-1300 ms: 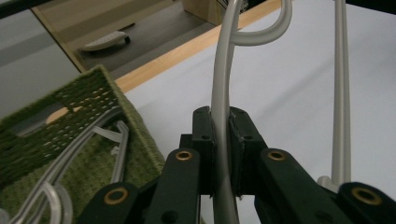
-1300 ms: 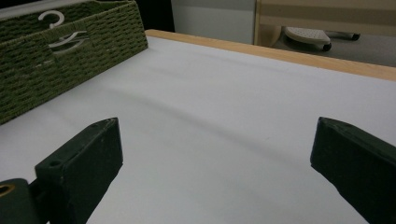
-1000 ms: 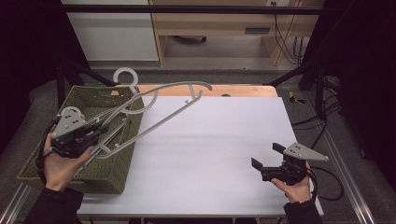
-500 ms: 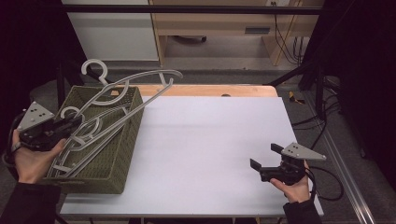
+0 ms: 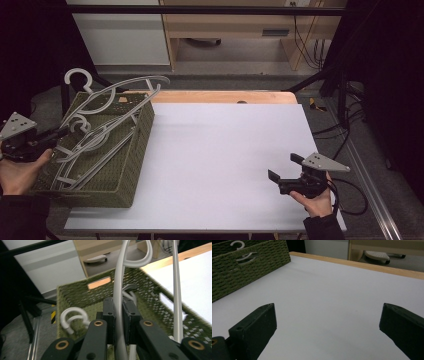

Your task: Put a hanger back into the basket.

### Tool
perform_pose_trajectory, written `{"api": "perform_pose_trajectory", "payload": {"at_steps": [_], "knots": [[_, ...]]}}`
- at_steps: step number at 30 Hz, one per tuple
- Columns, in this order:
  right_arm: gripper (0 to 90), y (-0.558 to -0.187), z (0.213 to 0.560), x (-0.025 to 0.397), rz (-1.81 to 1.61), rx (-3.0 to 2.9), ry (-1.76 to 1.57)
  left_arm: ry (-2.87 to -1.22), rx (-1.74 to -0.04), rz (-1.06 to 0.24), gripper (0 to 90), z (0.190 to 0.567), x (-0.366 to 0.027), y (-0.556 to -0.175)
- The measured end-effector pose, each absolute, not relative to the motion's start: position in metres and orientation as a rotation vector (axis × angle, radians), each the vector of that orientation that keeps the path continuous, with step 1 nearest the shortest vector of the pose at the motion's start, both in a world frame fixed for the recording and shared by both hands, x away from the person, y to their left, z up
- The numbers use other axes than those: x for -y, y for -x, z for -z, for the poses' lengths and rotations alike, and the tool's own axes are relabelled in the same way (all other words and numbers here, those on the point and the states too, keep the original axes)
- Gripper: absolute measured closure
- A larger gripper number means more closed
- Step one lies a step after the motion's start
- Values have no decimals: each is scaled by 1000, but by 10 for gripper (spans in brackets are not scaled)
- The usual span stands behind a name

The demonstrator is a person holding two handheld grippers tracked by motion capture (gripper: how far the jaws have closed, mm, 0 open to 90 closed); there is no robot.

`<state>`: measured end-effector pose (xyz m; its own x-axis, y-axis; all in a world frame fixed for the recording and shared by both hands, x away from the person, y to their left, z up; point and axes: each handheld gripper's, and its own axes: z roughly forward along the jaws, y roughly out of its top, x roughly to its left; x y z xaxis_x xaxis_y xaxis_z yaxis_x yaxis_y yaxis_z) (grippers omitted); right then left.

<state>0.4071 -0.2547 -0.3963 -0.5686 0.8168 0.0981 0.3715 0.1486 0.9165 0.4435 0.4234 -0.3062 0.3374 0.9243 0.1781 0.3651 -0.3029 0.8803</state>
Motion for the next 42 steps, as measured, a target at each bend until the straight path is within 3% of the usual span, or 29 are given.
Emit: {"api": "perform_pose_trajectory", "payload": {"at_steps": [27, 42], "knots": [[14, -408, 397, 254, -1400, -2015, -1130, -1852, -1281, -901, 820, 337, -482, -438], [13, -408, 397, 255, -1398, -2016, -1131, -1937, -1326, -854, 819, 358, -461, -453]]}}
